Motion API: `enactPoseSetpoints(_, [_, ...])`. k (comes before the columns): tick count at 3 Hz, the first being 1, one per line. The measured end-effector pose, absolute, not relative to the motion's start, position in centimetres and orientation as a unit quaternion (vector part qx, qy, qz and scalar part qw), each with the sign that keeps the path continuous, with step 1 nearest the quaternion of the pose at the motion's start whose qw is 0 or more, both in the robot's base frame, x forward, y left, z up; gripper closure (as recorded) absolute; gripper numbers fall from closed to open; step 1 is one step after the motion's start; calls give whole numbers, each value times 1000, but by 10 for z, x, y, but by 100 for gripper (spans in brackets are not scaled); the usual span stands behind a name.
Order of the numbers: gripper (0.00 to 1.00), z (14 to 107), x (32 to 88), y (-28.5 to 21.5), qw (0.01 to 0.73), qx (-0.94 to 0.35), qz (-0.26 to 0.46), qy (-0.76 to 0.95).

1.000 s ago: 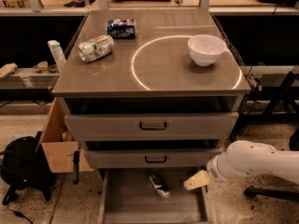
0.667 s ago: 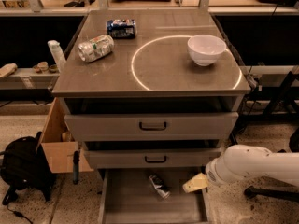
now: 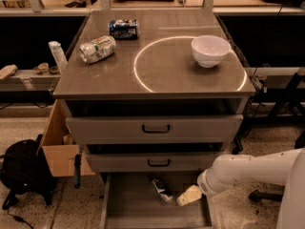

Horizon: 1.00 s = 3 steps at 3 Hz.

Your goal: Pick redbull can from bottom drawer and place on counter

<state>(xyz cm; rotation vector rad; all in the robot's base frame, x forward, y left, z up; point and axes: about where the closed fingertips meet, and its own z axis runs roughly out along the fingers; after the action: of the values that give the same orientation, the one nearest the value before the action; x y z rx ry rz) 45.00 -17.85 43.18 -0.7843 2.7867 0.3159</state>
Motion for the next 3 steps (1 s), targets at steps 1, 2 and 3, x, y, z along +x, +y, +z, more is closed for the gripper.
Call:
enactPoseSetpoints(1, [0, 432, 450, -178, 114, -268, 108, 951])
enactPoseSetpoints(2, [0, 421, 452, -174, 111, -265, 117, 951])
enactPoseSetpoints(3, [0, 401, 457, -165, 103, -260, 128, 951])
